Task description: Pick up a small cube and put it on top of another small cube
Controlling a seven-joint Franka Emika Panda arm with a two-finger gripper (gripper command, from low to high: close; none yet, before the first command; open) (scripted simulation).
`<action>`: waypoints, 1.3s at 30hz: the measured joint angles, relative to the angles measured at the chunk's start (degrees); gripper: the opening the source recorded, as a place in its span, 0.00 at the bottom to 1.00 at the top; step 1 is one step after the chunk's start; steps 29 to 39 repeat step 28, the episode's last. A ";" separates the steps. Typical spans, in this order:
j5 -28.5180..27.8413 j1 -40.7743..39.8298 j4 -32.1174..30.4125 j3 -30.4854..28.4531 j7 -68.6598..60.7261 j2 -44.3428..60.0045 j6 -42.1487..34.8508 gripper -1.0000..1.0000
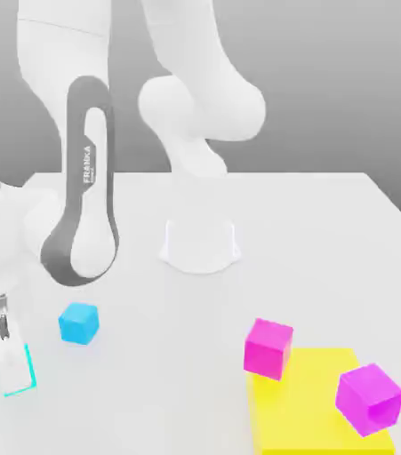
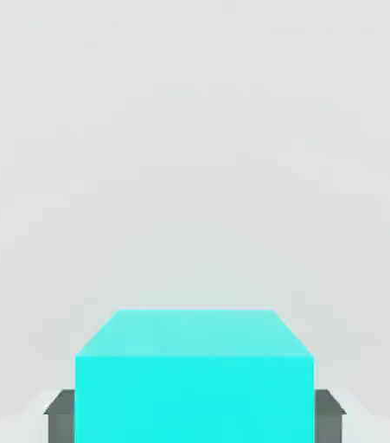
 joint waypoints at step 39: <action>-11.15 30.38 -9.89 17.74 3.80 -28.12 -17.67 1.00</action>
